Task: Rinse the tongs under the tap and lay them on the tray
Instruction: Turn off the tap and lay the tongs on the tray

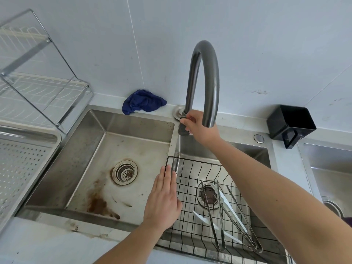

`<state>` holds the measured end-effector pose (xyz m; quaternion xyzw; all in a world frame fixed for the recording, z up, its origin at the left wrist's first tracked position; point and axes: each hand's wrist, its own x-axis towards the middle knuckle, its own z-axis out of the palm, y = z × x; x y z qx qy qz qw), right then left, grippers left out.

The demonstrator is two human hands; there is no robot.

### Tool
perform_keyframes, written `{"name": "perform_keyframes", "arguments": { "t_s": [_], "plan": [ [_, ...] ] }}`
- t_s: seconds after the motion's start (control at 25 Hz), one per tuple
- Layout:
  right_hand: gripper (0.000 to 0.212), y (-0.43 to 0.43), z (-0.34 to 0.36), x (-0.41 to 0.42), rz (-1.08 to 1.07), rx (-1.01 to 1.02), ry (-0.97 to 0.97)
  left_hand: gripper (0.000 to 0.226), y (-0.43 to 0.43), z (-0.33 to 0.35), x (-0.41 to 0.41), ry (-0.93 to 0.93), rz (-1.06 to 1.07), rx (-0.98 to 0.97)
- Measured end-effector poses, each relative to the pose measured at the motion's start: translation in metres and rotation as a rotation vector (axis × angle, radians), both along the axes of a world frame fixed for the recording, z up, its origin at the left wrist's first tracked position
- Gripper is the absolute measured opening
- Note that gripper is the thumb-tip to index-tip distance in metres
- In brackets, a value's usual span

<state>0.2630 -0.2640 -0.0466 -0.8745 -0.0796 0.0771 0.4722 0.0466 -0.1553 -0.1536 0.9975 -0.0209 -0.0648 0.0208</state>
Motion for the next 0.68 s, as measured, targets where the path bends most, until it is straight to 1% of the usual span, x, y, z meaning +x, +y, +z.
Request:
{"name": "perform_keyframes", "arguments": {
  "t_s": [0.16, 0.28, 0.4, 0.52, 0.6, 0.68],
  "plan": [
    [0.021, 0.0, 0.007, -0.009, -0.018, 0.004, 0.021, 0.084, 0.0, -0.002, -0.001, -0.004, 0.002, -0.022],
    [0.021, -0.016, 0.014, -0.029, -0.007, -0.088, -0.019, 0.083, 0.001, 0.0, 0.0, -0.005, 0.008, -0.033],
    [0.015, -0.061, 0.007, -0.074, -0.028, -0.15, -0.037, 0.083, -0.001, 0.005, 0.0, 0.004, 0.009, -0.037],
    [0.008, -0.114, -0.014, -0.129, -0.091, -0.223, 0.071, 0.081, -0.001, 0.01, -0.003, -0.012, -0.001, -0.055],
    [0.006, -0.144, -0.033, -0.157, -0.16, -0.316, 0.146, 0.072, -0.001, 0.014, -0.004, -0.107, -0.033, -0.074],
    [0.011, -0.167, -0.051, -0.179, -0.18, -0.438, 0.201, 0.049, -0.012, 0.017, -0.007, -0.21, -0.099, -0.141]
  ]
}}
